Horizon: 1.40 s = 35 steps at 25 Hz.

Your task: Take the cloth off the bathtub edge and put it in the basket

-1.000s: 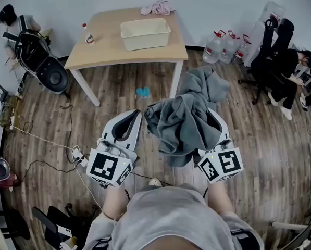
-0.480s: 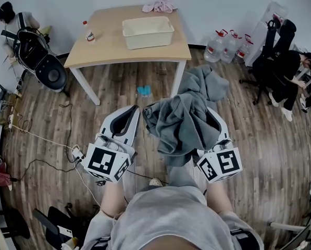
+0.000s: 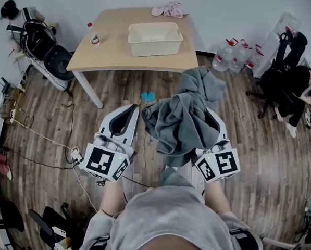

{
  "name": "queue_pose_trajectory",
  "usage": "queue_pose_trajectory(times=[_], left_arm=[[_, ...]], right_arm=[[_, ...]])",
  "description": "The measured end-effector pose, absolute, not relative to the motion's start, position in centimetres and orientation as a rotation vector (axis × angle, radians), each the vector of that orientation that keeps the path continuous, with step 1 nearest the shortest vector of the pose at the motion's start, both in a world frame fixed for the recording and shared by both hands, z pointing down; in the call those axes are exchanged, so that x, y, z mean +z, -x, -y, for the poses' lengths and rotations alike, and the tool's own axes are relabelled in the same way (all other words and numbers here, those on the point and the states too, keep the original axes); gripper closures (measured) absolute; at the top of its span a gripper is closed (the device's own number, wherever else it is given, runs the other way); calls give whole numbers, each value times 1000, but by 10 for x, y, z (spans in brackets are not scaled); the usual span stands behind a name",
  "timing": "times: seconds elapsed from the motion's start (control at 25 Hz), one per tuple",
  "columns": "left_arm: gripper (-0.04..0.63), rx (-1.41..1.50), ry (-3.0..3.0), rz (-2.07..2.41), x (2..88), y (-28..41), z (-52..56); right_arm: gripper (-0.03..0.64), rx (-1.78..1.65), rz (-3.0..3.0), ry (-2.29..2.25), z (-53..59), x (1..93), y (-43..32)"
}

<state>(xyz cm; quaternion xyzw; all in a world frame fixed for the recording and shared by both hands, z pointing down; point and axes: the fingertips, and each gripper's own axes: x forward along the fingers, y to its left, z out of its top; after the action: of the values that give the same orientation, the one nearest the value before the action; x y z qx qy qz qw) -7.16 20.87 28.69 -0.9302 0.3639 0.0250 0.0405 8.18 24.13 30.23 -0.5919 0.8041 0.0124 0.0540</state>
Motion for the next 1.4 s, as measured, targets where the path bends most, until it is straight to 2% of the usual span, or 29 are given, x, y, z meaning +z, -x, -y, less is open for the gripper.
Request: queue_pose_trajectory(times=[0.76, 1.4], left_arm=[[595, 55, 2749, -1261, 282, -32, -93], [595, 6, 2773, -1221, 288, -55, -52]], right_arm=[[457, 39, -2533, 1600, -101, 299, -182], [457, -11, -2519, 1601, -64, 309, -197]])
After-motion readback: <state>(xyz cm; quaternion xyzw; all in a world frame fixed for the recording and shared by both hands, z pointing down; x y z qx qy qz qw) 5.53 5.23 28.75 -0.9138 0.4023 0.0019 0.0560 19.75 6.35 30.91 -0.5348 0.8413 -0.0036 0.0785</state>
